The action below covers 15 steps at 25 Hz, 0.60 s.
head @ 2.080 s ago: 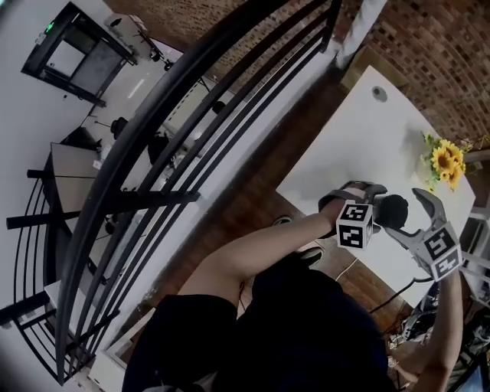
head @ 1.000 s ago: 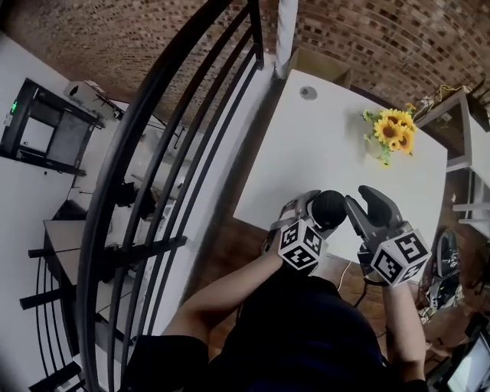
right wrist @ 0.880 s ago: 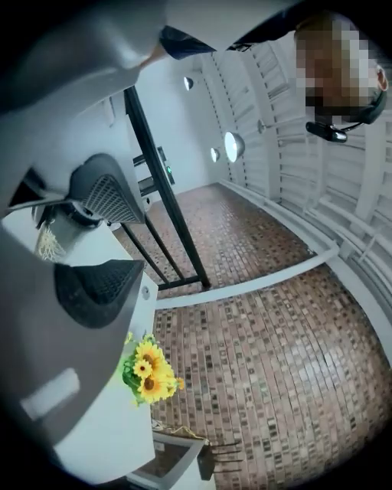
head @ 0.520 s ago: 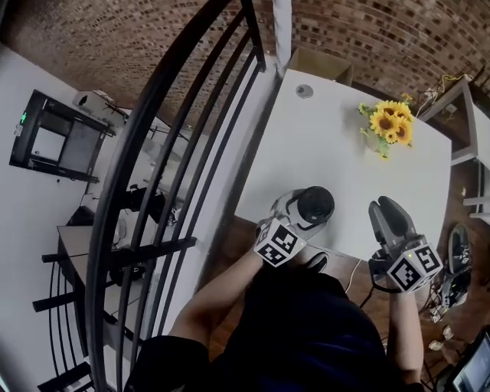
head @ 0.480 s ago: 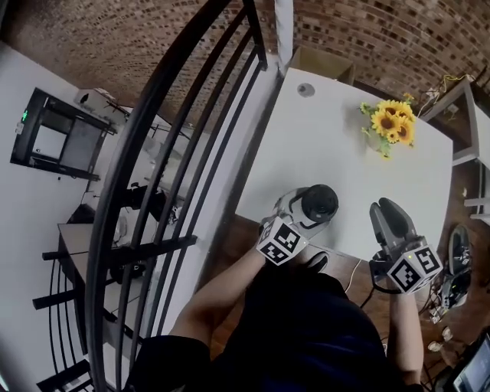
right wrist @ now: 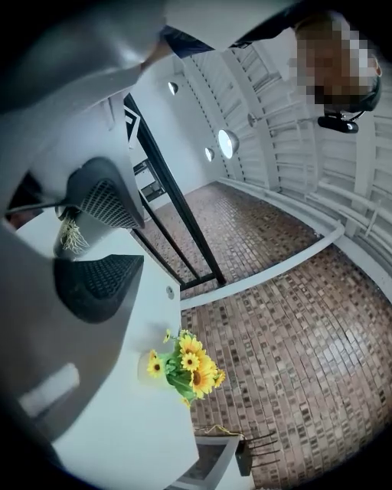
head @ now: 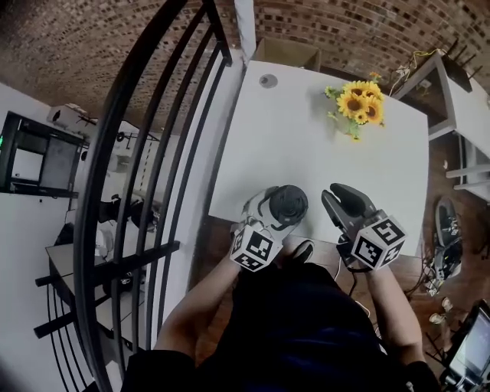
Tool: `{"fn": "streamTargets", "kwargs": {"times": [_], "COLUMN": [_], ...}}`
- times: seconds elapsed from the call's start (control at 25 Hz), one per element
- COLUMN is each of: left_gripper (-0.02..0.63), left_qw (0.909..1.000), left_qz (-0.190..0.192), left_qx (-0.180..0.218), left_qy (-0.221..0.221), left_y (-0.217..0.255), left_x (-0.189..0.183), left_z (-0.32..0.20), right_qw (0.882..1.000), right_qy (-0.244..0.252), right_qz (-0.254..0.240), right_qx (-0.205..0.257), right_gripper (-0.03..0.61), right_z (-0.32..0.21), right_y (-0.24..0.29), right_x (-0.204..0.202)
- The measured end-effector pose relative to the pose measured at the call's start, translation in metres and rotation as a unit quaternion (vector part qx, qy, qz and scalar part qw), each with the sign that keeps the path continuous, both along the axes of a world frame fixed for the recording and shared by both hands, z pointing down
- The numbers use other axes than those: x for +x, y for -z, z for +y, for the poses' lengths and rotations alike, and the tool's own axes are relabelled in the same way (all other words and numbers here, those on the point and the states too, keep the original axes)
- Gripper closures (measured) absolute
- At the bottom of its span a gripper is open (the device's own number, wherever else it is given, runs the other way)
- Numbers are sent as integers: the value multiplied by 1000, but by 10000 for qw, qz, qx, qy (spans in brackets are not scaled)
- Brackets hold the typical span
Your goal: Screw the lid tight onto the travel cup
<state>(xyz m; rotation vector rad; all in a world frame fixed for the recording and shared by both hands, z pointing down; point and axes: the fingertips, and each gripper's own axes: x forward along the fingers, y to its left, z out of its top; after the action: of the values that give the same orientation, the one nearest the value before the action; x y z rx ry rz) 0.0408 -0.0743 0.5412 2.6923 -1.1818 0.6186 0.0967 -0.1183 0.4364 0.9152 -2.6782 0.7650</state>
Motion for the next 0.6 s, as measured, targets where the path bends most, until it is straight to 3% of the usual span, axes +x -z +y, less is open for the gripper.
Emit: {"fn": "streamTargets", "kwargs": {"times": [0.2,0.6], "left_gripper": [209,195], "left_qw": [9998,9997], "left_qz": [-174,-3], "left_qx": [-42,-244], "left_qy": [-126,4], "left_y": [-2,-2], "left_x": [1,-16], "left_z": [5,10], "right_qw": [9999,9999], "right_qy": [83,-124], "right_qz": [29,-48], "right_qx": [52,31], "right_gripper": [465,465], "right_z": [1,-1], "right_y": [5,9], "right_x": [-6,-2]}}
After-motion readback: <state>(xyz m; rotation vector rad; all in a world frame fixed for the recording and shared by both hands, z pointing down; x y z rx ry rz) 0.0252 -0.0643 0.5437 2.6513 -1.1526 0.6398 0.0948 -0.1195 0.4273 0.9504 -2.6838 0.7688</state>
